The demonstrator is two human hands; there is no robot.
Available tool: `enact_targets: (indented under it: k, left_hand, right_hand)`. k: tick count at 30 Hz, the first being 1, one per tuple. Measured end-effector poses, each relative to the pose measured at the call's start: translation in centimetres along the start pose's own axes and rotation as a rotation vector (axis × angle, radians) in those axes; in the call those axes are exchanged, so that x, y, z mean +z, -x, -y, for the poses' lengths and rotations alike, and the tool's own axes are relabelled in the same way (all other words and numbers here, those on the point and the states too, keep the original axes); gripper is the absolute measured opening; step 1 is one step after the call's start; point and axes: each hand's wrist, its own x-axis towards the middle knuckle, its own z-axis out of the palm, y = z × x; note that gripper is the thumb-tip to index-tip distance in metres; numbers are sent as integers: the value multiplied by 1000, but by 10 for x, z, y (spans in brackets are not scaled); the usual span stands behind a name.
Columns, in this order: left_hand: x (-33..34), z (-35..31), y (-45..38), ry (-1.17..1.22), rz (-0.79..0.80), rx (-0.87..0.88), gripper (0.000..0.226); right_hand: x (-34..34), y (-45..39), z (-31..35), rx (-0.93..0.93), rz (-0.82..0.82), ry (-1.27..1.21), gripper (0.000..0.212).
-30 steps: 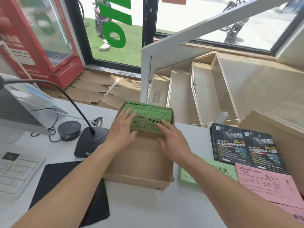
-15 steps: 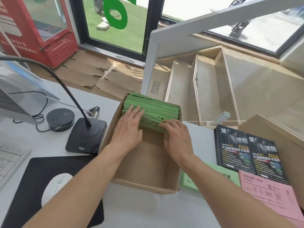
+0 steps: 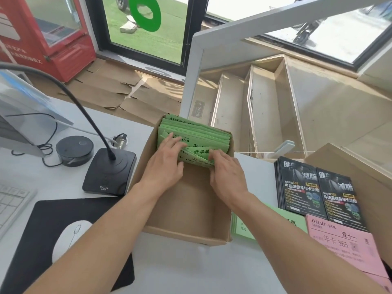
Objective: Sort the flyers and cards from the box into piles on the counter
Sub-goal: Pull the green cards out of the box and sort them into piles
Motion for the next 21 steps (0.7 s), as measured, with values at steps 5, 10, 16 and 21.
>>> enact_targets:
  k: [5, 10, 16, 21]
  left_hand:
    - [-2, 1, 0, -139, -77, 20, 34]
    - [-4, 1, 1, -200, -53, -30, 24]
    - [-17, -8, 4, -89, -187, -39, 20]
    - [-39, -27, 16, 156, -380, 43, 18]
  right_hand:
    - [-8, -5, 7, 17, 55, 39, 28]
    - [-6, 0, 1, -55, -83, 99, 56]
    - [-28, 8, 13, 38, -144, -133, 49]
    - [-78, 40, 10, -52, -488, -333, 39]
